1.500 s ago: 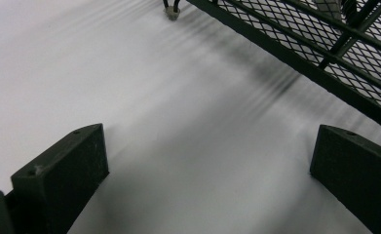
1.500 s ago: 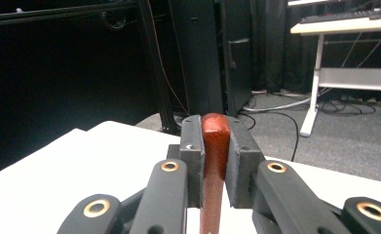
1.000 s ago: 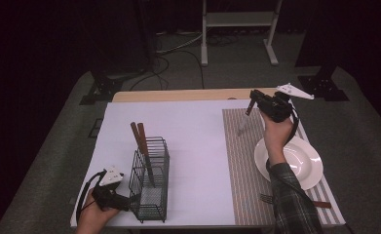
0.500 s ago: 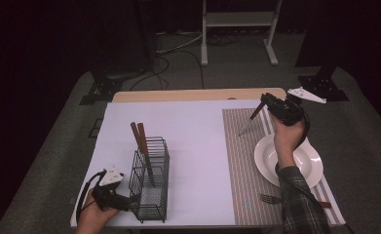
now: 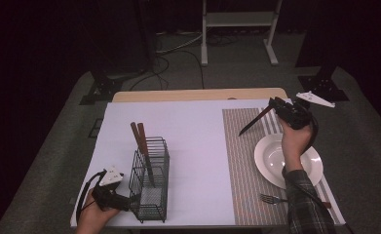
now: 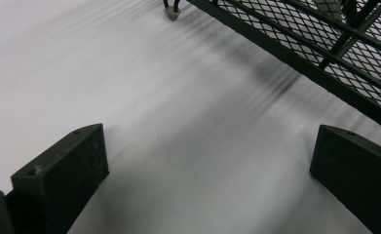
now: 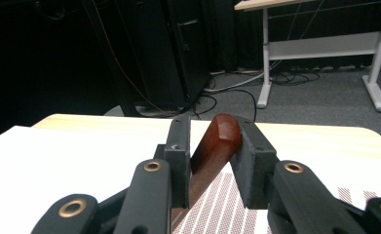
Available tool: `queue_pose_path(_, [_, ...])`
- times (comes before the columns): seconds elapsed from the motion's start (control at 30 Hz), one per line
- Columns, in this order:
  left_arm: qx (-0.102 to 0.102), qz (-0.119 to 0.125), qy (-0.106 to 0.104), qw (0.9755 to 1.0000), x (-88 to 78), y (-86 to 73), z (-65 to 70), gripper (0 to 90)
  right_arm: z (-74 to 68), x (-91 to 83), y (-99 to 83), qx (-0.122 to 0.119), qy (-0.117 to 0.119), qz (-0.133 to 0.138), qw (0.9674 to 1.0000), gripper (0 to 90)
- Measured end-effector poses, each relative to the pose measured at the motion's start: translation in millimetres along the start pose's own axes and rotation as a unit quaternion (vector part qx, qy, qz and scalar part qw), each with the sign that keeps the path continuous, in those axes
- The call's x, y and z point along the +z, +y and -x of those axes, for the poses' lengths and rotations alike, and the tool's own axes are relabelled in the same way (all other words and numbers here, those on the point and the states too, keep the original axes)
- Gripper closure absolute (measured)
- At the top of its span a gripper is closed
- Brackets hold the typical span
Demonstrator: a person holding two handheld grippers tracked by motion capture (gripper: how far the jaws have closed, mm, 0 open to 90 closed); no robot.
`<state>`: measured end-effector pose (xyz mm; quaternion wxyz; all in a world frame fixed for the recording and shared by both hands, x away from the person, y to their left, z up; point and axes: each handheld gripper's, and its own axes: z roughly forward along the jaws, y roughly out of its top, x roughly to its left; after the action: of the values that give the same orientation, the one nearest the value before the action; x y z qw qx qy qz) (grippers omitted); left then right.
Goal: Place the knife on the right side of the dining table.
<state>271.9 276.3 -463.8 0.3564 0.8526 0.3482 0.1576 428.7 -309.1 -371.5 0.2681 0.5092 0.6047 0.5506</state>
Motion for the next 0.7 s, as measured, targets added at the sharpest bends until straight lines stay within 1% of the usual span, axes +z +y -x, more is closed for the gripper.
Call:
queue_pose_path(0.37, [0.000,0.000,0.000,1.0000,0.0,0.0,0.0,0.0,21.8,-4.6,-10.3,0.024,-0.016,-0.022,0.9994,64.8])
queue_pose_path(0.7, [0.000,0.000,0.000,1.0000,0.1,0.0,-0.1,0.0,39.2,-6.5,-20.9,0.045,-0.030,-0.052,0.9972,58.3])
